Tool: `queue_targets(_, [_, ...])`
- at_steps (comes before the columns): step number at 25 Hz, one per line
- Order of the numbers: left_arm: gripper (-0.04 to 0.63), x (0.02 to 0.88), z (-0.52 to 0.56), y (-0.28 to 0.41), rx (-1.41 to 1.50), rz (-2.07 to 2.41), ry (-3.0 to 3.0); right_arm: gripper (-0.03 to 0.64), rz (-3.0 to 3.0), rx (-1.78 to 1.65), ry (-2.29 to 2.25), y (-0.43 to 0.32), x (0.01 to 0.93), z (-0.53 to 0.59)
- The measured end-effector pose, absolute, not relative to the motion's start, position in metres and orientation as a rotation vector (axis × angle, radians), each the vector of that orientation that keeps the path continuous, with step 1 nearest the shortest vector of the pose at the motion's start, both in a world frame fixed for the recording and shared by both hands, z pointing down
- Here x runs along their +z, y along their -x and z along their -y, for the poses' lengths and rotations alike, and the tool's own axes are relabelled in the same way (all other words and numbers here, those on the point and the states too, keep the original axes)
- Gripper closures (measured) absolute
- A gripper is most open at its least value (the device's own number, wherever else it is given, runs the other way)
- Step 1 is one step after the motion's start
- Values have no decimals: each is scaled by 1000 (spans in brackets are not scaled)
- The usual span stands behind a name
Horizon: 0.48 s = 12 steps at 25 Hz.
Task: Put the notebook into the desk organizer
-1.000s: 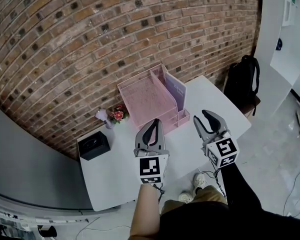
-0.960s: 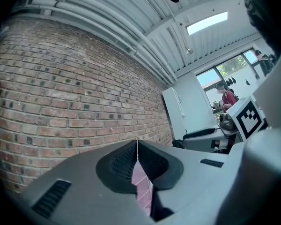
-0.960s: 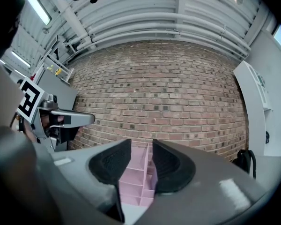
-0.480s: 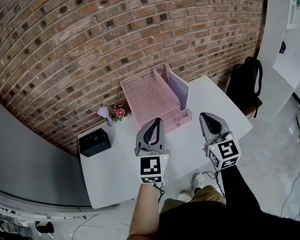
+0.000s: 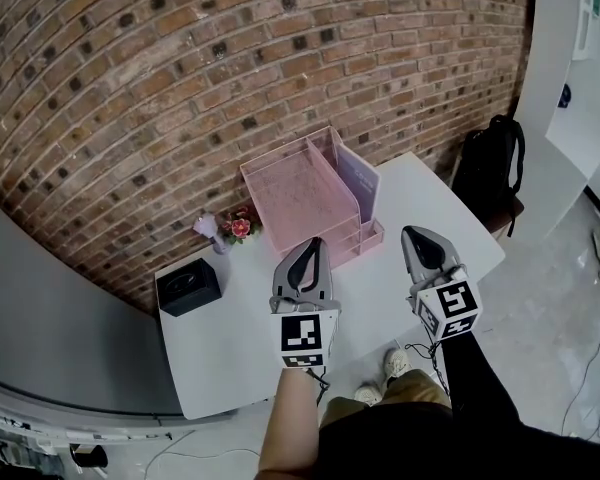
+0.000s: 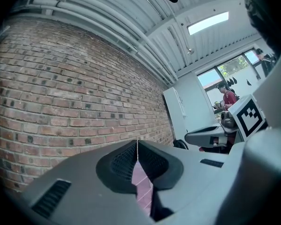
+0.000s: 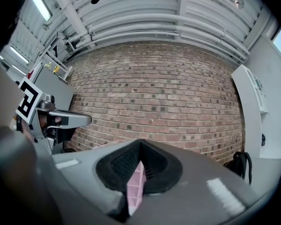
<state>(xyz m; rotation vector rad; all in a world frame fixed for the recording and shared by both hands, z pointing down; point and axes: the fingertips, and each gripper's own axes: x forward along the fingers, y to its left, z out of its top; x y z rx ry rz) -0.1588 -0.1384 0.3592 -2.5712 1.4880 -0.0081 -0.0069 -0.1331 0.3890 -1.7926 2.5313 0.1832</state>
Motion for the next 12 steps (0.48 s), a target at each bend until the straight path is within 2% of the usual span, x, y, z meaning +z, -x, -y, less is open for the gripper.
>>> queue_targets(12, [589, 363, 144, 158, -11, -1492, 2578, 617, -2535, 170, 1787, 6, 390, 140])
